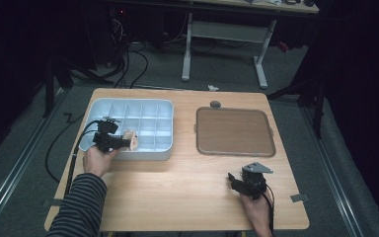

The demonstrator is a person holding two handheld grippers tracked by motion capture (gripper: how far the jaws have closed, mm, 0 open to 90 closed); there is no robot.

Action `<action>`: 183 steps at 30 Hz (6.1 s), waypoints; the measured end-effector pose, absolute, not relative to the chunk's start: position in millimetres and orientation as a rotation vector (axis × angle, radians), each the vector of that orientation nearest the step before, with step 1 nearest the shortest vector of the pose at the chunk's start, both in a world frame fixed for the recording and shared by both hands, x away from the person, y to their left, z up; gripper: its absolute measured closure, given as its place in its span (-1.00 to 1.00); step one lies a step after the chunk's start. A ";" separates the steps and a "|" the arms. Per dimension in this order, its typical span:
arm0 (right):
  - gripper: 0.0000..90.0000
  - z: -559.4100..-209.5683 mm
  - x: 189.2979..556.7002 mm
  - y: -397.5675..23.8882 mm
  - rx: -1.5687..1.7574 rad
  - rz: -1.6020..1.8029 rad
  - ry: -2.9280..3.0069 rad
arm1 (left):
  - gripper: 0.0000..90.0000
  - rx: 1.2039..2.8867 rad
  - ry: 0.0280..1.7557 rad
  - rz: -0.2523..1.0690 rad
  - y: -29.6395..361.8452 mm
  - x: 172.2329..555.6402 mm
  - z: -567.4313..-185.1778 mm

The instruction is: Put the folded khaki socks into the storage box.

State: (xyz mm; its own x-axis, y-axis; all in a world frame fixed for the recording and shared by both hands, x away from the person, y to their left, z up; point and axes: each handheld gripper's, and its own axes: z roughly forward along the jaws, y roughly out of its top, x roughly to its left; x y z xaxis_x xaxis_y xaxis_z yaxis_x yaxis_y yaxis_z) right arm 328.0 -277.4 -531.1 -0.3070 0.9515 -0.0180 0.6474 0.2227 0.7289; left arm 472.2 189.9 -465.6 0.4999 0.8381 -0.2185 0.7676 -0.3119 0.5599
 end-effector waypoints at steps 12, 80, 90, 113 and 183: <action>-0.14 -531.1 328.0 -277.4 1.469 0.866 2.036 | 0.73 2.201 1.311 0.171 184.4 472.3 -470.2; -0.15 -531.1 328.0 -277.3 1.468 0.866 2.037 | 0.48 2.153 1.338 0.290 179.6 476.1 -469.8; -0.15 -531.1 327.9 -277.3 1.469 0.867 2.037 | 0.15 2.099 1.317 0.316 183.5 469.5 -458.2; -0.16 -531.1 327.9 -277.2 1.470 0.867 2.038 | 0.03 1.976 1.300 0.347 205.4 447.5 -437.7; -0.16 -531.1 328.0 -277.3 1.467 0.867 2.039 | -0.12 1.854 1.212 0.335 219.5 378.3 -422.8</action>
State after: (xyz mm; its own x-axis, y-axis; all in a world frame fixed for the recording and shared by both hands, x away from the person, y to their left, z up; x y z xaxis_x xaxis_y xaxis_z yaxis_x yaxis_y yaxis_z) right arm 328.0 -277.3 -531.1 -0.3103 0.9505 -0.0174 0.6468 0.2245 0.7289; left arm 378.3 219.5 -422.8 0.4897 0.8428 -0.2233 0.6083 -0.1467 0.7801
